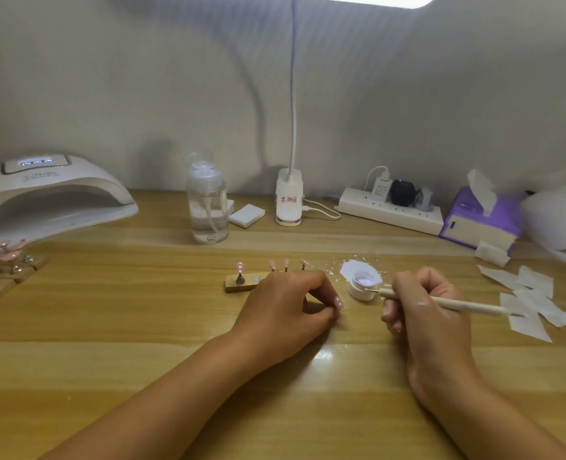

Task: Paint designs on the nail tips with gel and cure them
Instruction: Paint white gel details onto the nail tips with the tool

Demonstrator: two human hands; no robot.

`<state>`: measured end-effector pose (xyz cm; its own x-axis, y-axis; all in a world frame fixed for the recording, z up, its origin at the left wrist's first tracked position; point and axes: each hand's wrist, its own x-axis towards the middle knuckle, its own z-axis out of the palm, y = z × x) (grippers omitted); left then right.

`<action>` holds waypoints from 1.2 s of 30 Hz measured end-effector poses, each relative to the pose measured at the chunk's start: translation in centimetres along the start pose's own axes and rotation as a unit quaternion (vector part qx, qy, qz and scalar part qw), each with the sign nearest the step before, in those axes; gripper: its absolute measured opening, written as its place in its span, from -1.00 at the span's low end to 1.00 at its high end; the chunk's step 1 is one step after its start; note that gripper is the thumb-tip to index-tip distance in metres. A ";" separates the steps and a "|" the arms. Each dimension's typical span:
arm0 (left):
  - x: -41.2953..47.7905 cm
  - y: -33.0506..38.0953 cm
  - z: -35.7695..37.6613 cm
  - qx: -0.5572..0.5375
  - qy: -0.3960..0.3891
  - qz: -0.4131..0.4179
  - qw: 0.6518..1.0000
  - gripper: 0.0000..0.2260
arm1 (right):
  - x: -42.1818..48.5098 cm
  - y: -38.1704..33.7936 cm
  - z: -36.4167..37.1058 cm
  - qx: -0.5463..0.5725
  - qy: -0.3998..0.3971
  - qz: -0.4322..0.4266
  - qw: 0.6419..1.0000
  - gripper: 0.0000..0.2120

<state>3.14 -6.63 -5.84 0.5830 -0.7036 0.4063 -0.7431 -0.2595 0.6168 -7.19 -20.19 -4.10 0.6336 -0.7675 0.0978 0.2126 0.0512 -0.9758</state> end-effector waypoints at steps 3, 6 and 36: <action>-0.1 0.2 0.1 0.013 0.004 0.004 1.000 -0.92 | 0.0 -0.3 -0.2 0.024 0.016 -0.015 0.999 -0.72; -0.2 0.7 0.0 0.001 0.044 0.011 0.999 -0.91 | 0.1 -0.3 -0.3 0.034 0.020 -0.008 0.999 -0.74; 0.9 -3.3 -8.4 0.124 -0.051 -0.169 0.977 -0.94 | 0.9 1.0 -0.6 -0.005 -0.035 -0.017 0.999 -0.65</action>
<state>8.89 -0.87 -1.81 0.7816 -0.6099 0.1304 -0.5787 -0.6311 0.5166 -6.84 -21.25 -5.06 0.6761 -0.7227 0.1437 0.2282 0.0200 -0.9734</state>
